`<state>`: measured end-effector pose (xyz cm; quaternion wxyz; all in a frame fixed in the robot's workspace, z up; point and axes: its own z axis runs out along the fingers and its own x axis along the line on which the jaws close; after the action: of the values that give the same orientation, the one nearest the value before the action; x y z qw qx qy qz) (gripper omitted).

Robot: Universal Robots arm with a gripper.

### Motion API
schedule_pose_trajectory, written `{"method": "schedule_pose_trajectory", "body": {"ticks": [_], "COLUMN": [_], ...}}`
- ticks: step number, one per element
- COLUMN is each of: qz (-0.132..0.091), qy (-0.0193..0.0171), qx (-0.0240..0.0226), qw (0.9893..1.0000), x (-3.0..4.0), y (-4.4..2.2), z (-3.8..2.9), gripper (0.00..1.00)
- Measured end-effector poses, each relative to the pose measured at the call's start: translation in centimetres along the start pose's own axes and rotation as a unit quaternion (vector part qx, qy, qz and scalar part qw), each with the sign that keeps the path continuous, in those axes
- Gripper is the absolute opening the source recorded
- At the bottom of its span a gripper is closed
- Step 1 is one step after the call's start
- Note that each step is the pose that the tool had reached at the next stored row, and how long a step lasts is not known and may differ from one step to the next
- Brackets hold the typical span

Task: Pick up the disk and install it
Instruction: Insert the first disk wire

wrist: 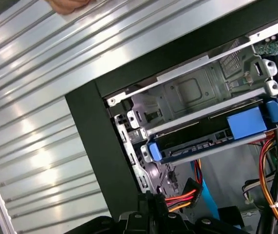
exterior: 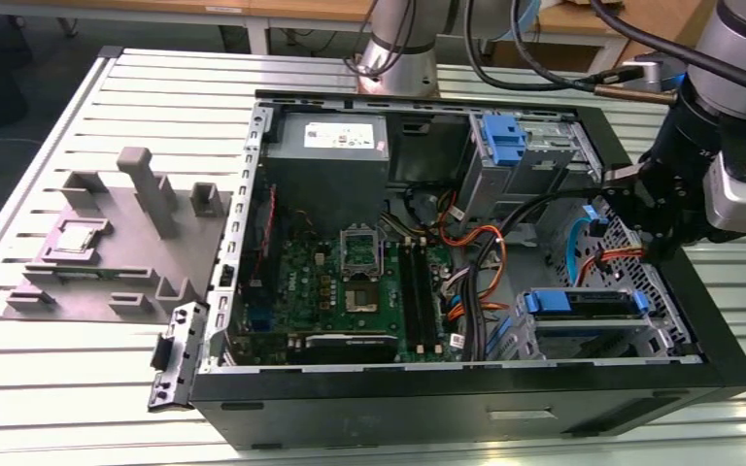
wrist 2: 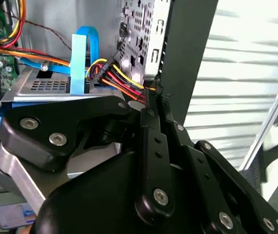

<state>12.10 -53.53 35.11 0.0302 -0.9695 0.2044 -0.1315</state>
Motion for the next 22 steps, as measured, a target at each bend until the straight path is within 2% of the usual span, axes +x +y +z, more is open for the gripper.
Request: {"method": "schedule_pose_trajectory", "body": {"ticks": [3, 6, 9, 12, 15, 20, 22], "qz": [0.018, 0.018, 0.024, 0.05, 0.075, 0.079, 0.092], "qy": [0.002, 0.0021, 0.0028, 0.0058, 0.0088, 0.0093, 0.0108], "qx": [-0.0045, -0.0046, -0.0061, -0.0127, -0.0191, -0.0202, -0.0235], "qw": [0.9998, 0.9998, 0.9997, 0.9987, 0.997, 0.9966, 0.9954], "x": [-0.1, -0.6, -0.69, -0.69, -0.73, -1.78, -1.78], "y": [0.03, 0.25, 0.29, 0.29, 0.32, 0.78, 0.77], "z": [-0.03, -0.19, -0.2, -0.2, -0.22, -0.52, -0.53], "gripper": [0.17, 0.17, 0.17, 0.17, 0.17, 0.17, 0.17]}}
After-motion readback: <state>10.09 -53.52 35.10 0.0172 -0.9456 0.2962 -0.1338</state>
